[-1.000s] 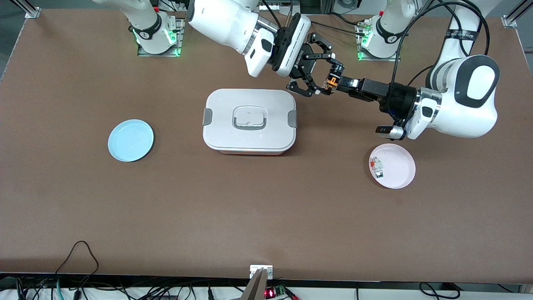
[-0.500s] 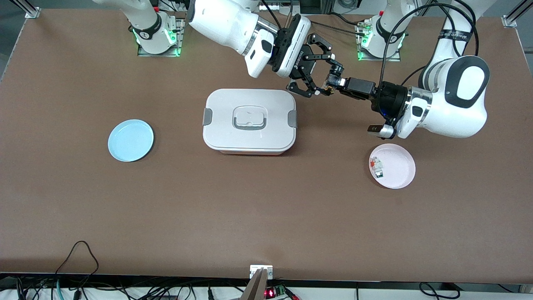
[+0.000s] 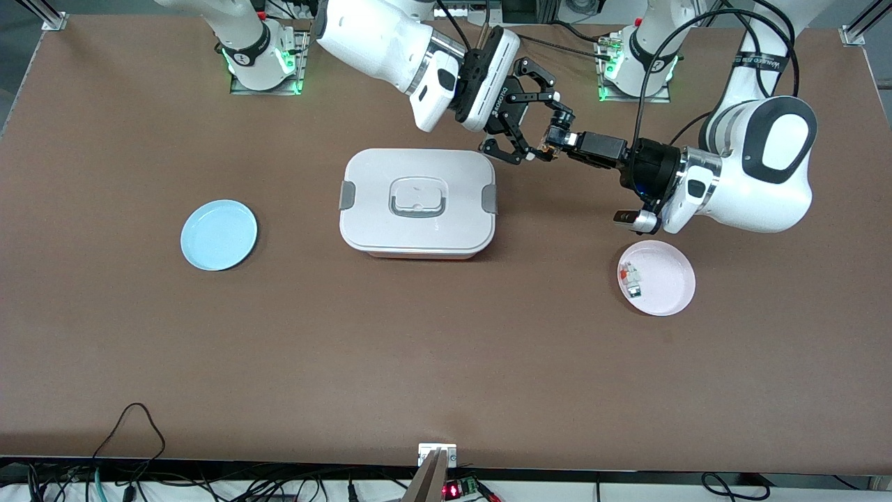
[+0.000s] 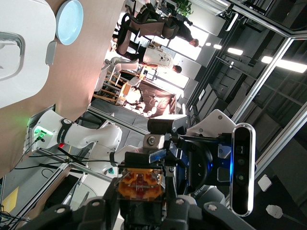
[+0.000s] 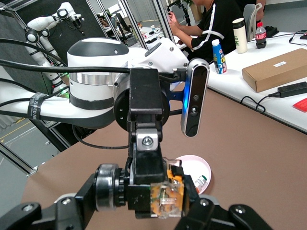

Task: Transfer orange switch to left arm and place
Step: 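Grasp the orange switch with the left gripper and open the right gripper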

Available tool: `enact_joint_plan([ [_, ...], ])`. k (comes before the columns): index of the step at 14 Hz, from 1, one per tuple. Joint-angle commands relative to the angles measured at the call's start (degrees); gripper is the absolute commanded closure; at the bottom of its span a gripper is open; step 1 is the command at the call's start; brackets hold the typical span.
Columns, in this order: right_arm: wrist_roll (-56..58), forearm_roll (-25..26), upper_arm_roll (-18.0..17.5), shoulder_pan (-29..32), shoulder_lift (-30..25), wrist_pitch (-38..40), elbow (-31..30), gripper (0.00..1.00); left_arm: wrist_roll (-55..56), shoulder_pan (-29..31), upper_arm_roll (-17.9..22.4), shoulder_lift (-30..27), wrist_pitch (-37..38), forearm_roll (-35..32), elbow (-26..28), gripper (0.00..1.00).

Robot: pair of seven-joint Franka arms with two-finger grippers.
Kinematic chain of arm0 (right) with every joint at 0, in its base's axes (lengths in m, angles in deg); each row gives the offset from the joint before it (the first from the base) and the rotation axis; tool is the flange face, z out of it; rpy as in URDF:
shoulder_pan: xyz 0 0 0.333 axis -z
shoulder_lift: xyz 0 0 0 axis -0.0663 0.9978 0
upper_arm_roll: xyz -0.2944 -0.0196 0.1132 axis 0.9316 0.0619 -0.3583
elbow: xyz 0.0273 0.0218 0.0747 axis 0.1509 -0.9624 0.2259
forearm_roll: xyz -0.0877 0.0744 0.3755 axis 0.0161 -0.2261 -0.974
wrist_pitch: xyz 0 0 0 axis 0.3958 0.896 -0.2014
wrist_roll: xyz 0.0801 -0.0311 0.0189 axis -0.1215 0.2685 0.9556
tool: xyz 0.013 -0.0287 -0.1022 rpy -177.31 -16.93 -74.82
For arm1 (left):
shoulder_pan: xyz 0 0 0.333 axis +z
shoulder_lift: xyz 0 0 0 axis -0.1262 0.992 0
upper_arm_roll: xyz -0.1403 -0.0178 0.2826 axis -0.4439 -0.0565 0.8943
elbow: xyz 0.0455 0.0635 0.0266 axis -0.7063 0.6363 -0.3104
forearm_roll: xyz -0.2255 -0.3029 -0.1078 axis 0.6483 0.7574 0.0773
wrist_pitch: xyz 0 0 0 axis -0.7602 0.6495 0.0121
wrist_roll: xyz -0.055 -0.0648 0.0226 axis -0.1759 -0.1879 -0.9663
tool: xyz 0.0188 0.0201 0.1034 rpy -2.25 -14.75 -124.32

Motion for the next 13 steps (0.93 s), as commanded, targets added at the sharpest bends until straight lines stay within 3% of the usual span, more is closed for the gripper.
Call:
enact_joint_plan([
  [1, -3.28, -0.85, 0.52, -0.84, 0.09, -0.78, 1.56, 0.0, -1.12, -0.95, 0.01, 0.27, 0.28, -0.13, 0.07, 0.8],
  [6, -3.38, -0.76, 0.7, -0.58, -0.08, -0.78, 1.82, 0.0, -0.51, -0.95, 0.09, 0.27, 0.37, -0.65, -0.8, 0.8],
  [11, -2.85, -0.94, 0.87, 2.84, -0.26, -0.34, 1.39, 0.0, -0.16, -0.6, 0.09, 0.71, 0.28, -14.77, -7.92, 0.79],
  [13, -3.29, -1.2, 0.87, 4.42, -0.26, -0.34, 0.86, 0.0, -0.33, -0.68, 0.09, 0.89, -0.16, -23.54, -11.16, 0.79],
])
